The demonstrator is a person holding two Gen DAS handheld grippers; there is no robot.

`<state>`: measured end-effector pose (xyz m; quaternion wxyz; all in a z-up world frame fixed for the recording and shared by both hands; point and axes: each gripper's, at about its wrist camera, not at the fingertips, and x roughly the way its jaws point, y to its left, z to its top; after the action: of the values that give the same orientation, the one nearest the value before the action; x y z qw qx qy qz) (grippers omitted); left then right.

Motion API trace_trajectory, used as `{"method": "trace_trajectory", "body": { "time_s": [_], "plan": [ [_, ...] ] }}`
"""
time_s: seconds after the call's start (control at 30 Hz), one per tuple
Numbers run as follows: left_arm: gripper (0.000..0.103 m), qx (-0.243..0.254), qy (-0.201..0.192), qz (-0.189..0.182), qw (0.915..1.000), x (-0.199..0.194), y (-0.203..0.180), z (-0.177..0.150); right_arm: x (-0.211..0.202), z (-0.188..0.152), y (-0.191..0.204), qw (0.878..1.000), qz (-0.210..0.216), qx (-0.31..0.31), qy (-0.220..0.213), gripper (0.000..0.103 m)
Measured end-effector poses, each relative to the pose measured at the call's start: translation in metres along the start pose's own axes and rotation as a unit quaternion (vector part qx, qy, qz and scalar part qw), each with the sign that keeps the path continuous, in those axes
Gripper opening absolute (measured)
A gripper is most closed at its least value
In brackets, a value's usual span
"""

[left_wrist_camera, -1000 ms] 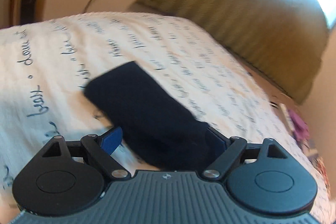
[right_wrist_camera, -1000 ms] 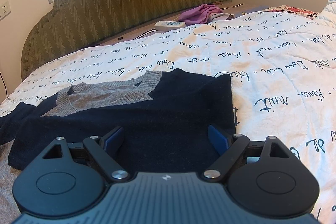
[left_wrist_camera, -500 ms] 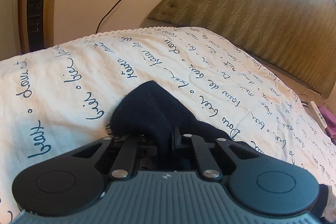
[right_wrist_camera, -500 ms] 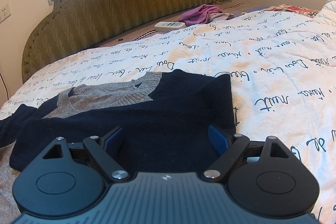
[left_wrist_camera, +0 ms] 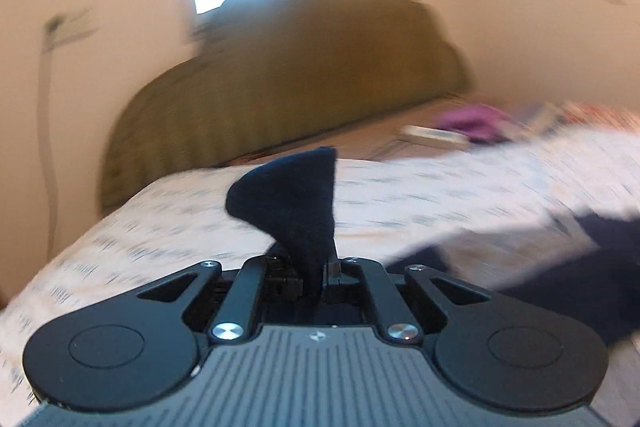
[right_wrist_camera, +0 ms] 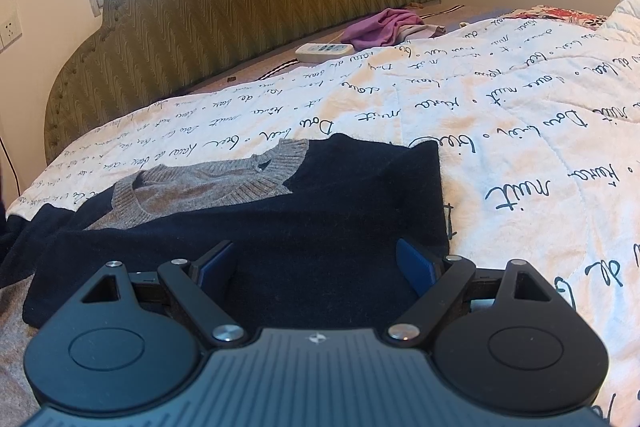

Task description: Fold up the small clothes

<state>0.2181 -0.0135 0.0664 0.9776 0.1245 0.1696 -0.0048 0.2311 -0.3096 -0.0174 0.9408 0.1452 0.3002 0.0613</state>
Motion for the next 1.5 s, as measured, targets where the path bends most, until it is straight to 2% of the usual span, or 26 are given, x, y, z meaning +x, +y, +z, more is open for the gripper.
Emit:
{"method": "trace_trajectory", "body": {
  "time_s": [0.07,0.13,0.2,0.23,0.27,0.3,0.33,0.4,0.47,0.53,0.6,0.73,0.77,0.8,0.87,0.93,1.0,1.03,1.07,1.2,1.3,1.37,1.43,1.5],
  "plan": [
    [0.008,0.064,0.006,-0.052,0.9966,-0.005,-0.044,-0.010,0.000,0.000,0.000,1.000,0.001,0.002,0.000,0.088],
    [0.008,0.118,0.036,-0.097,0.9877,-0.002,-0.080,-0.023,0.000,0.000,-0.001,1.000,0.002,0.003,-0.001,0.088],
    [0.013,0.181,0.060,-0.117,0.9748,0.000,-0.106,-0.038,0.000,0.000,-0.001,1.000,0.003,0.003,-0.001,0.088],
    [0.024,0.213,0.059,-0.120,0.9680,-0.002,-0.116,-0.045,0.000,0.000,-0.001,1.000,0.003,0.004,-0.001,0.088],
    [0.022,0.242,0.050,-0.117,0.9620,-0.004,-0.121,-0.053,0.000,0.000,-0.001,1.000,0.004,0.005,-0.001,0.088],
    [0.028,0.263,0.038,-0.109,0.9580,-0.006,-0.123,-0.059,0.000,0.000,-0.002,1.000,0.005,0.006,-0.002,0.088],
    [0.033,0.265,0.029,-0.109,0.9576,-0.009,-0.120,-0.060,0.000,0.000,-0.002,1.000,0.006,0.007,-0.002,0.088],
    [0.064,0.231,0.016,-0.134,0.9636,-0.020,-0.104,-0.058,0.000,0.000,-0.002,1.000,0.007,0.008,-0.002,0.088],
    [0.079,0.190,0.003,-0.147,0.9707,-0.032,-0.085,-0.058,0.000,0.000,-0.002,1.000,0.005,0.007,-0.002,0.088],
    [0.078,0.141,-0.005,-0.162,0.9767,-0.047,-0.067,-0.058,0.000,0.000,-0.001,1.000,0.002,0.002,0.000,0.088],
    [0.078,0.094,-0.001,-0.160,0.9827,-0.058,-0.055,-0.057,0.001,0.001,0.002,1.000,-0.004,-0.007,0.004,0.088],
    [0.078,0.009,0.012,-0.167,0.9859,-0.077,-0.036,-0.062,-0.005,0.011,0.019,0.999,-0.024,-0.031,0.026,0.088],
    [0.079,-0.004,0.010,-0.166,0.9861,-0.079,-0.033,-0.063,-0.012,0.015,0.023,1.000,-0.010,-0.016,0.023,0.089],
    [0.082,-0.013,0.011,-0.165,0.9861,-0.080,-0.032,-0.065,-0.020,0.018,0.028,0.999,0.026,0.006,0.021,0.089],
    [0.085,-0.022,0.019,-0.168,0.9854,-0.083,-0.029,-0.068,-0.026,0.023,0.041,0.993,0.099,0.036,0.048,0.089],
    [0.085,-0.025,0.029,-0.163,0.9858,-0.080,-0.030,-0.072,-0.018,0.022,0.057,0.980,0.157,0.056,0.108,0.088],
    [0.086,-0.026,0.053,-0.167,0.9842,-0.073,-0.029,-0.074,0.000,0.018,0.066,0.964,0.187,0.086,0.169,0.088],
    [0.086,-0.026,0.061,-0.166,0.9838,-0.070,-0.030,-0.074,0.009,0.016,0.069,0.958,0.188,0.100,0.190,0.089],
    [0.086,-0.029,0.064,-0.163,0.9841,-0.069,-0.029,-0.074,0.015,0.015,0.070,0.959,0.180,0.106,0.193,0.089],
    [0.087,-0.033,0.074,-0.166,0.9827,-0.071,-0.027,-0.077,0.022,0.014,0.067,0.957,0.182,0.134,0.181,0.089],
    [0.088,-0.032,0.093,-0.171,0.9804,-0.067,-0.029,-0.078,0.020,0.018,0.073,0.961,0.177,0.119,0.178,0.088],
    [0.088,-0.036,0.101,-0.171,0.9795,-0.065,-0.028,-0.078,0.016,0.024,0.076,0.962,0.183,0.107,0.169,0.084],
    [0.088,-0.041,0.102,-0.172,0.9790,-0.066,-0.027,-0.079,0.021,0.025,0.075,0.956,0.201,0.122,0.174,0.084],
    [0.088,-0.042,0.103,-0.171,0.9789,-0.067,-0.027,-0.080,0.030,0.023,0.078,0.952,0.202,0.123,0.197,0.084]
  ]
}}
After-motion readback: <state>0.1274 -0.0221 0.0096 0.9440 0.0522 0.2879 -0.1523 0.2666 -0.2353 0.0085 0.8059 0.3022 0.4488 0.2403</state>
